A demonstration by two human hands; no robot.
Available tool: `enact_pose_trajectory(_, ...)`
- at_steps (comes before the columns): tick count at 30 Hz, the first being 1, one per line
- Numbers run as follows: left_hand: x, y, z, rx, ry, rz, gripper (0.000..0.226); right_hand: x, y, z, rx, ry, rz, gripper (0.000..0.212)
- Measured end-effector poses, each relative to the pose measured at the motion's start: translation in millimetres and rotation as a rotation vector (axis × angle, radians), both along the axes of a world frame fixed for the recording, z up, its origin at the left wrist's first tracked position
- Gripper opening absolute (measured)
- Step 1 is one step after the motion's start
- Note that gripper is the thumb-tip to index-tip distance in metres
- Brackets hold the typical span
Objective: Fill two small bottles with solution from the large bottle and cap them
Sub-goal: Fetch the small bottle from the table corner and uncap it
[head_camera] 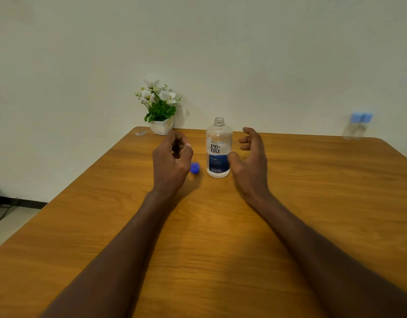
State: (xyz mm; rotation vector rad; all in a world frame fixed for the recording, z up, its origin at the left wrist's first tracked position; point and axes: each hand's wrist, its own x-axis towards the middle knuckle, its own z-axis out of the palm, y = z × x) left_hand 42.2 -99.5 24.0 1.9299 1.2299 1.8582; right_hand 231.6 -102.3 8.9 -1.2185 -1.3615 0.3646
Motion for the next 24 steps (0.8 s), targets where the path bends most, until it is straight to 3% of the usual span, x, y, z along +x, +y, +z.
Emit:
enact_pose_trajectory(3,14,-11,6,0.092,-0.016,0.022,0.008,3,-10,6,0.122,0.096,-0.073,0.045)
enact_pose_trajectory(7,45,-31,14,0.192,-0.019,-0.029,0.009,16,-16,18,0.132,0.209,-0.104,0.012)
enact_pose_trajectory(13,127,-48,18,0.141,0.041,-0.197,0.007,74,-35,26,0.107,0.189,-0.085,0.015)
enact_pose_trajectory(20,236,-12,2,-0.193,0.03,-0.296,0.005,182,-37,22,0.045,0.125,-0.242,0.012)
enact_pose_trajectory(24,279,23,-3,-0.388,0.122,-0.364,0.013,234,-22,14,-0.015,0.124,-0.352,0.011)
